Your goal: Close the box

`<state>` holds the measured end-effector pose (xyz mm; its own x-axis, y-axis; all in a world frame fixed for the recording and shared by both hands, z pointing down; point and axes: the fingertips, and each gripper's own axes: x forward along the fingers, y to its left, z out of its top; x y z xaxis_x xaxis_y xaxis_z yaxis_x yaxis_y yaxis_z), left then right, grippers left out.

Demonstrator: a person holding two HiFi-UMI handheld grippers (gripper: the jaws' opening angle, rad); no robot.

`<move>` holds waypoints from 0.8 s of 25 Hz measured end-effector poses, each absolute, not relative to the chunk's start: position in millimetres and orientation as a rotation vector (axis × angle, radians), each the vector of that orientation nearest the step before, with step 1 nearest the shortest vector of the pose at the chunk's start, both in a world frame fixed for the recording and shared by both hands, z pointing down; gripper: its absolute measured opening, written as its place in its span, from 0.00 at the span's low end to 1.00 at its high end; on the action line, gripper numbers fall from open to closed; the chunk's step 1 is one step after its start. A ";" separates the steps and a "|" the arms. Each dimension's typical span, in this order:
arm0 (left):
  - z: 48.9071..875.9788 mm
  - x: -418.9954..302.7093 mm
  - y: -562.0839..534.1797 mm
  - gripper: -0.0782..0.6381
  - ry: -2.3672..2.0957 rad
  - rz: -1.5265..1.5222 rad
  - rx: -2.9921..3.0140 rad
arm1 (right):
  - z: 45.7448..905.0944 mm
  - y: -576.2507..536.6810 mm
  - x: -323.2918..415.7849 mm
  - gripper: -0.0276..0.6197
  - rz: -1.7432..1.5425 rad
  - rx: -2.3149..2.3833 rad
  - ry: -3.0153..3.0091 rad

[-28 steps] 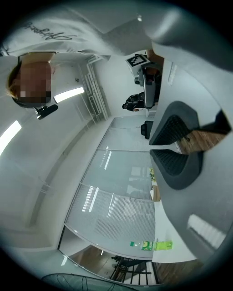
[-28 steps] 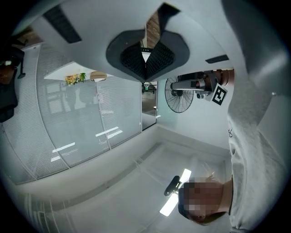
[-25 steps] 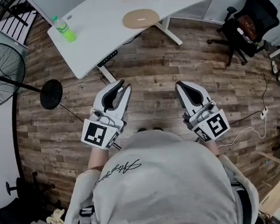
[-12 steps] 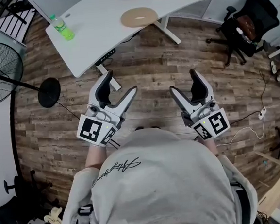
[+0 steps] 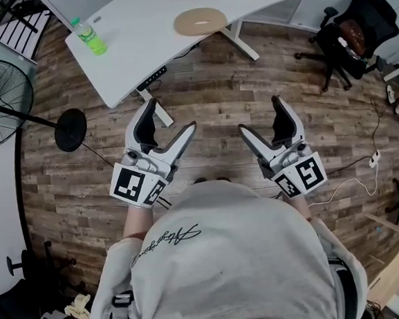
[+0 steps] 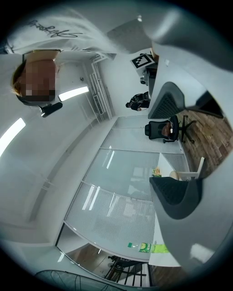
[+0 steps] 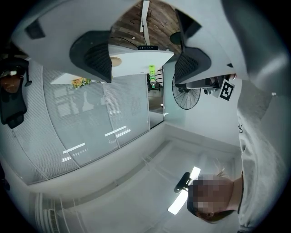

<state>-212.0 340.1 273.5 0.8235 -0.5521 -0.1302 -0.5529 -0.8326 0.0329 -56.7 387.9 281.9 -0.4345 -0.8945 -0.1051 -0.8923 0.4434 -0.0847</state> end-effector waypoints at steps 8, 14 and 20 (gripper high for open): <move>282.7 -221.4 335.9 0.65 0.879 0.187 -3.024 | 289.7 385.9 -70.9 0.69 -0.056 -1.618 2.556; 288.8 -234.4 331.9 0.65 0.826 0.183 -3.042 | 295.2 384.5 -86.5 0.69 -0.062 -1.647 2.537; 298.4 -249.7 329.9 0.65 0.789 0.183 -3.059 | 307.9 391.1 -103.2 0.69 -0.052 -1.694 2.526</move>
